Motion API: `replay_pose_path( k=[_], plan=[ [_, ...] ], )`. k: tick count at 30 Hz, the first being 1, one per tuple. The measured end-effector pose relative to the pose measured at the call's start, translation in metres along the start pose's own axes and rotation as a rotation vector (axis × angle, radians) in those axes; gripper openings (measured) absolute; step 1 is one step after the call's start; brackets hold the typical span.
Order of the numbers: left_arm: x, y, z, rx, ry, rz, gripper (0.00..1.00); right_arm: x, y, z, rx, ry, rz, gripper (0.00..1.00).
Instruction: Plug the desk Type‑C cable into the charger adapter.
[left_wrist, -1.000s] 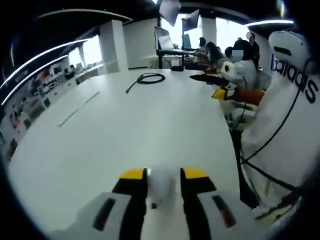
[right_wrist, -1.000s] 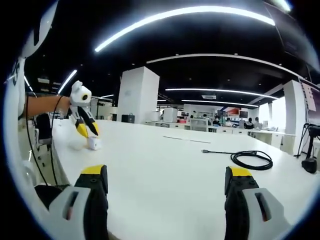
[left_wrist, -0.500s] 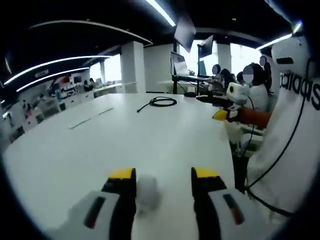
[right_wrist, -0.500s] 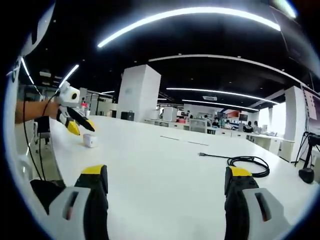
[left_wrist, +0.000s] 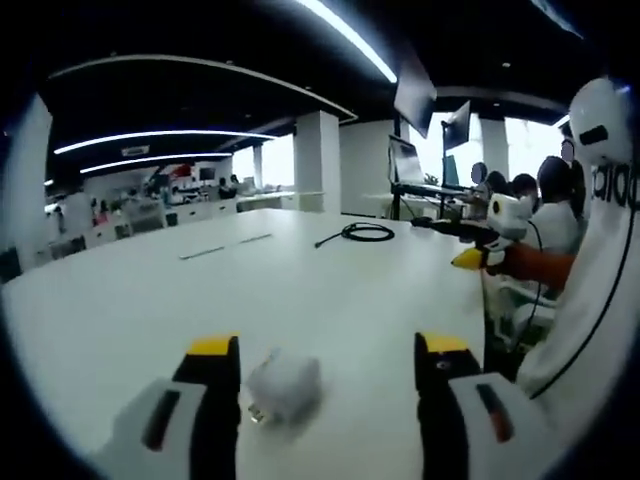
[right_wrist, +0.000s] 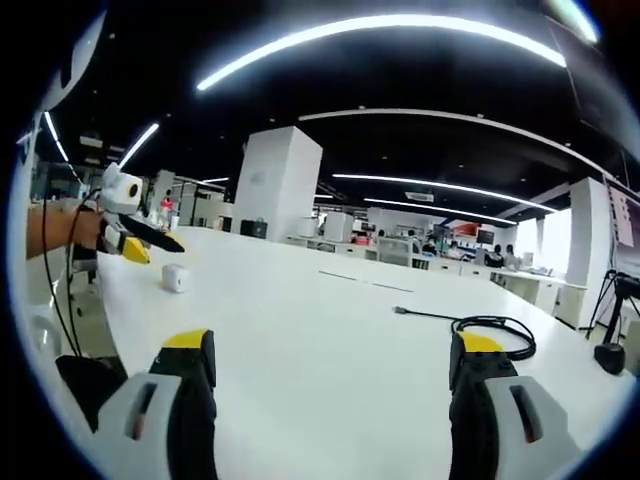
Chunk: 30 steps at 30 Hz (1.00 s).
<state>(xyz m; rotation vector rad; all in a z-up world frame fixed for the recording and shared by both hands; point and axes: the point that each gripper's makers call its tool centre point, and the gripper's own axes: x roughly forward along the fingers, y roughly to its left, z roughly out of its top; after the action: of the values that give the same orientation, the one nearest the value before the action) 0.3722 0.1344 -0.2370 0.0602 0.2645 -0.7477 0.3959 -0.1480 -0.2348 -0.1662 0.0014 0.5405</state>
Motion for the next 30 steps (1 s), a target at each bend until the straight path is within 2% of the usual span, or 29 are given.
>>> replay_pose_path(
  k=[2, 5, 8, 11, 15, 18, 19, 23, 28, 30],
  plan=[
    [-0.001, -0.001, -0.001, -0.012, -0.008, 0.004, 0.76, 0.000, -0.001, 0.000, 0.001, -0.001, -0.002, 0.99],
    [-0.005, -0.004, 0.008, -0.026, -0.076, 0.022, 0.77, 0.000, -0.001, 0.001, -0.004, 0.002, -0.002, 0.99],
    [-0.009, -0.003, 0.016, -0.020, -0.137, 0.070, 0.78, -0.001, -0.003, 0.002, -0.003, -0.002, -0.005, 0.99],
    [-0.012, -0.005, 0.017, 0.007, -0.162, 0.090, 0.82, -0.001, -0.004, 0.004, -0.006, -0.004, -0.009, 0.99],
    [-0.014, -0.006, 0.010, -0.009, -0.143, 0.111, 0.85, -0.002, -0.005, 0.005, -0.007, -0.007, -0.014, 0.99],
    [-0.020, -0.006, 0.013, -0.021, -0.182, 0.137, 0.86, -0.004, -0.006, 0.005, -0.004, -0.008, -0.017, 0.99],
    [-0.023, -0.004, 0.018, 0.001, -0.216, 0.160, 0.87, -0.004, -0.006, 0.005, -0.004, -0.008, -0.018, 0.99],
    [-0.029, -0.003, 0.025, 0.024, -0.260, 0.202, 0.89, -0.004, -0.007, 0.006, -0.004, -0.012, -0.020, 0.99],
    [-0.032, 0.000, 0.022, -0.027, -0.270, 0.236, 0.91, -0.004, -0.006, 0.008, -0.003, -0.017, -0.019, 0.99],
    [-0.036, 0.003, 0.024, -0.041, -0.296, 0.254, 0.94, -0.005, -0.006, 0.008, -0.006, -0.016, -0.016, 0.99]
  ],
)
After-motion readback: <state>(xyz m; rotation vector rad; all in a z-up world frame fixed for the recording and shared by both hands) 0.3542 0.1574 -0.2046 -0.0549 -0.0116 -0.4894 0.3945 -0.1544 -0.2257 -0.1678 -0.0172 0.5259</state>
